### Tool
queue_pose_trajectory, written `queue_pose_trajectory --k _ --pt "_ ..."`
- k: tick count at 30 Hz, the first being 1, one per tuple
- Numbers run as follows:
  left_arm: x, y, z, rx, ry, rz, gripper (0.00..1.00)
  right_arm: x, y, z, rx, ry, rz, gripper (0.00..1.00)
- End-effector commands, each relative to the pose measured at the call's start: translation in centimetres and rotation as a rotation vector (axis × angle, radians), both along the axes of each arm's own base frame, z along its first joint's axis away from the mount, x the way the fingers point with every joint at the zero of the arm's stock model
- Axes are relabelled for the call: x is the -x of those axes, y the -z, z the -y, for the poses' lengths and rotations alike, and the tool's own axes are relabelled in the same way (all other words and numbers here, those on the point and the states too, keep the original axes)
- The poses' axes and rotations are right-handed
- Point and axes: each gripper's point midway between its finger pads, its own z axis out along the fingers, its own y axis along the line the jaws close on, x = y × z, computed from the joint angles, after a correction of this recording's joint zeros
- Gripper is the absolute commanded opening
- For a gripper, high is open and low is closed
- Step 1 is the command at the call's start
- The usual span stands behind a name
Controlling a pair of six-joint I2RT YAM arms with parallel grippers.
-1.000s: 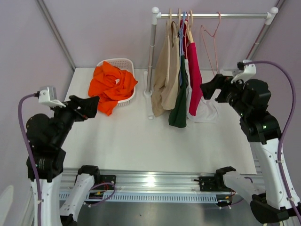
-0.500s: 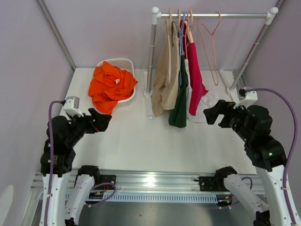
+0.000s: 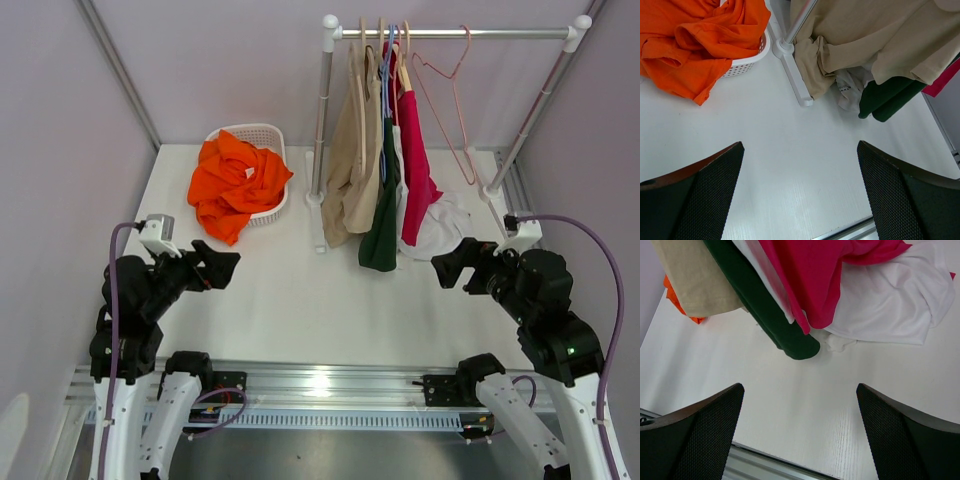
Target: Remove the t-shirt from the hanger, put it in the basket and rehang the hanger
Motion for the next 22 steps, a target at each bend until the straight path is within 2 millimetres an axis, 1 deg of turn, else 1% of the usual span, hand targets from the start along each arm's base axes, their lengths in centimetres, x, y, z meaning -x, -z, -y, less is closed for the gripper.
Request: queue_pose_trajectory --k 1,3,11,22 --pt "-0.2 -0.25 0.16 -0.015 0.02 0.034 1.0 -0.27 -0.38 -0.62 -0.012 -0.027 0.013 1.0" --pt "-0.19 -0.54 0.13 -0.015 0.018 0.043 1.0 -0.27 -0.4 -0.53 -0.01 -0.024 0.018 0.99" --pt "-0.27 -0.63 0.0 -0.014 0.009 0.042 0.99 0.13 -1.0 -0.54 -0.024 -0.031 0.056 0.99" --pt "-0.35 -0.74 0.01 -0.018 0.011 0.045 0.99 -0.09 -0.63 -0.43 -0.022 -0.019 0.045 0.99"
